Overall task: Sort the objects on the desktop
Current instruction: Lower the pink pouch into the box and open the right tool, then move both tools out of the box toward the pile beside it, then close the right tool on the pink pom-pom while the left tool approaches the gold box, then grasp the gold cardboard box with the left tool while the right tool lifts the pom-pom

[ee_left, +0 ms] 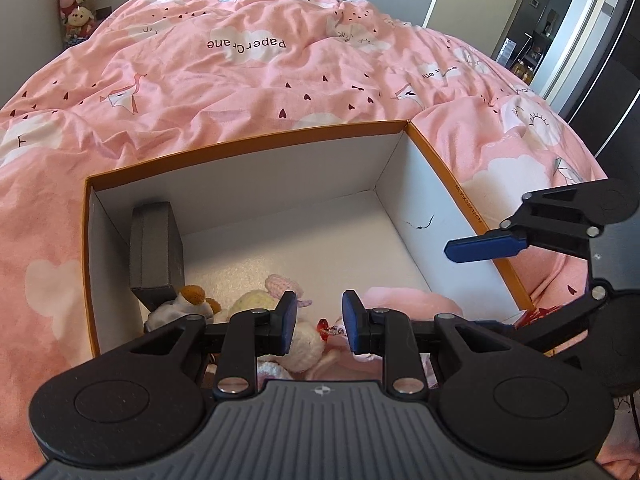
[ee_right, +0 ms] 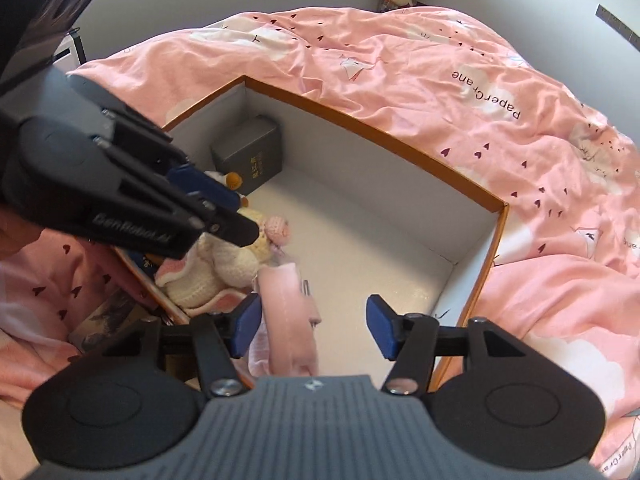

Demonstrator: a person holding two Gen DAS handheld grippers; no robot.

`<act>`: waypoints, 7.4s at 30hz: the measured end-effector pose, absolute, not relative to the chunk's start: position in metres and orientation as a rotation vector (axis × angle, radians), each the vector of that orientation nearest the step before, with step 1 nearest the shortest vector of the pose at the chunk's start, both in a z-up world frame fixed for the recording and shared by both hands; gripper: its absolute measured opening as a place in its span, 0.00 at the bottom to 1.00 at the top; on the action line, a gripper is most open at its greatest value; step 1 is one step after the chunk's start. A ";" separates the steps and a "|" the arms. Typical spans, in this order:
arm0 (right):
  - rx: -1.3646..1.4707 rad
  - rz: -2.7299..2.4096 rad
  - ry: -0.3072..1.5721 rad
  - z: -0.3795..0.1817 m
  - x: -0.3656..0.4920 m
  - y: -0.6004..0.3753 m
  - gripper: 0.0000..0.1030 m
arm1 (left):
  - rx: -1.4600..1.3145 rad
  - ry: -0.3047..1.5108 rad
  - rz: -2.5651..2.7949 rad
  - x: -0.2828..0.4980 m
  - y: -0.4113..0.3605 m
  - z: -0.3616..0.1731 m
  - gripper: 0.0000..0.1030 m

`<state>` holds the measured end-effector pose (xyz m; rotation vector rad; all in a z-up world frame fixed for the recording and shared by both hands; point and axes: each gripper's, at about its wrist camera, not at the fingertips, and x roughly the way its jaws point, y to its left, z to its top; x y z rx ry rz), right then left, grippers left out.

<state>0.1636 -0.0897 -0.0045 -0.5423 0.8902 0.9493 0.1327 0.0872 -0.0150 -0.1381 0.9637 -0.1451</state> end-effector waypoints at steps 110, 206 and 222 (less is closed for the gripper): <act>-0.240 0.686 0.643 -0.007 0.124 -0.028 0.47 | 0.002 0.759 0.198 0.099 0.133 0.010 0.26; 0.018 0.848 1.231 -0.072 0.033 -0.115 0.01 | -0.068 1.139 -0.055 0.003 0.077 -0.039 0.51; -0.014 0.631 0.979 -0.019 0.076 -0.167 0.00 | -0.187 1.097 -0.064 0.020 0.073 -0.039 0.59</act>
